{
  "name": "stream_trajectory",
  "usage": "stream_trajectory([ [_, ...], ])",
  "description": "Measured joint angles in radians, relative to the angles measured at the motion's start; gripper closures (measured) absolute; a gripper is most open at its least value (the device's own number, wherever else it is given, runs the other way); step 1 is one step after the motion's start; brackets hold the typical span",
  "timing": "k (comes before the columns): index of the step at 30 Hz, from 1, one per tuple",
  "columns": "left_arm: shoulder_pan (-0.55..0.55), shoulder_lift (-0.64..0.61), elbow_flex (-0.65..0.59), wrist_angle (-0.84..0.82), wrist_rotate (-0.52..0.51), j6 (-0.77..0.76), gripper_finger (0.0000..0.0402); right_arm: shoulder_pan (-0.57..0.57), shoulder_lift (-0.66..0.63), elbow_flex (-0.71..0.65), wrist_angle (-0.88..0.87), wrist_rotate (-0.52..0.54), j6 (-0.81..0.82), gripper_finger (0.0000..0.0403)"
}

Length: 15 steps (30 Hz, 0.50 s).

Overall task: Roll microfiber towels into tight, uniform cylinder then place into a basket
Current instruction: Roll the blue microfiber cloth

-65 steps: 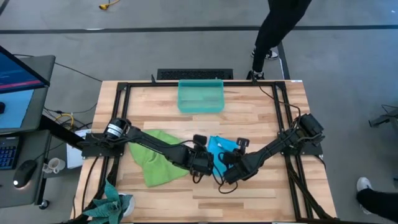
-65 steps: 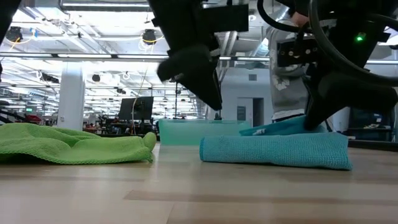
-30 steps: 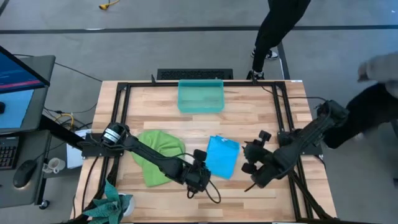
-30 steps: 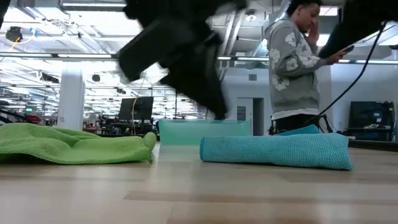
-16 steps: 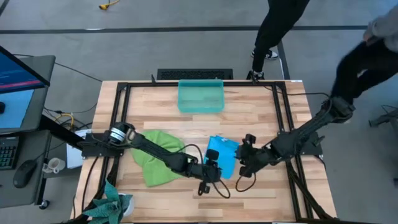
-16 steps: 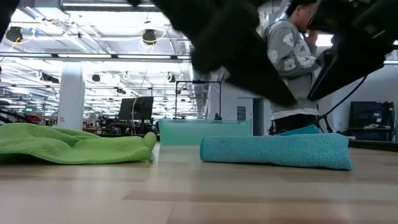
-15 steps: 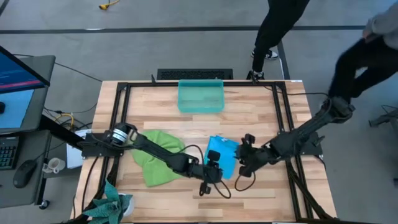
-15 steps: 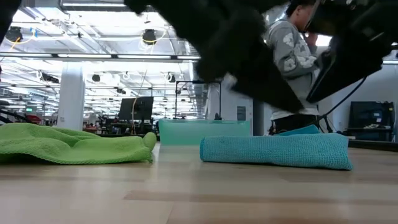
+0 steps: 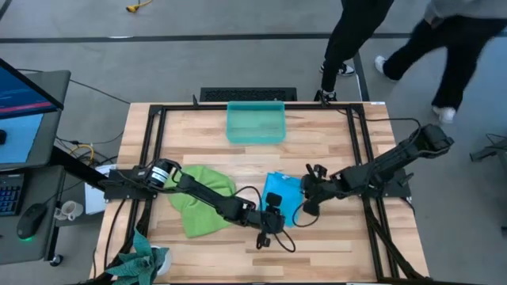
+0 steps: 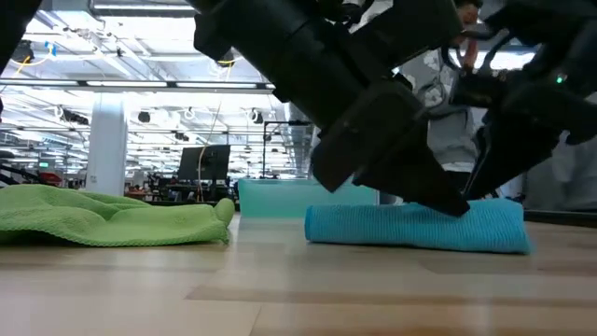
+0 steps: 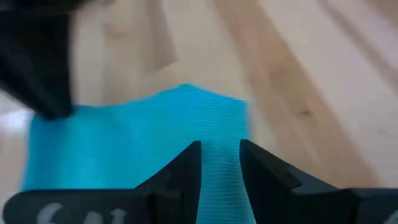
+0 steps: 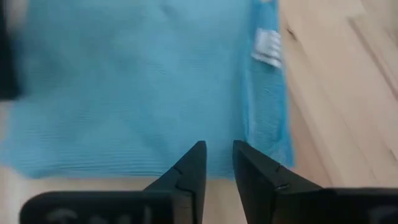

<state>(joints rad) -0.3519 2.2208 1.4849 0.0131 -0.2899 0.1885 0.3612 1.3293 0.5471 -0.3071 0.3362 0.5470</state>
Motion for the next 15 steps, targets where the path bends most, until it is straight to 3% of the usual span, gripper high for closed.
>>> stream_trajectory([
  [6, 0.000, 0.005, 0.000, 0.001, 0.073, -0.022, 0.0299, -0.052, 0.000, -0.010, -0.006, 0.000, 0.020, 0.0308],
  [15, 0.000, 0.004, 0.000, 0.165, -0.013, 0.028, 0.0299, -0.110, 0.000, -0.010, -0.021, 0.000, 0.029, 0.0312],
])
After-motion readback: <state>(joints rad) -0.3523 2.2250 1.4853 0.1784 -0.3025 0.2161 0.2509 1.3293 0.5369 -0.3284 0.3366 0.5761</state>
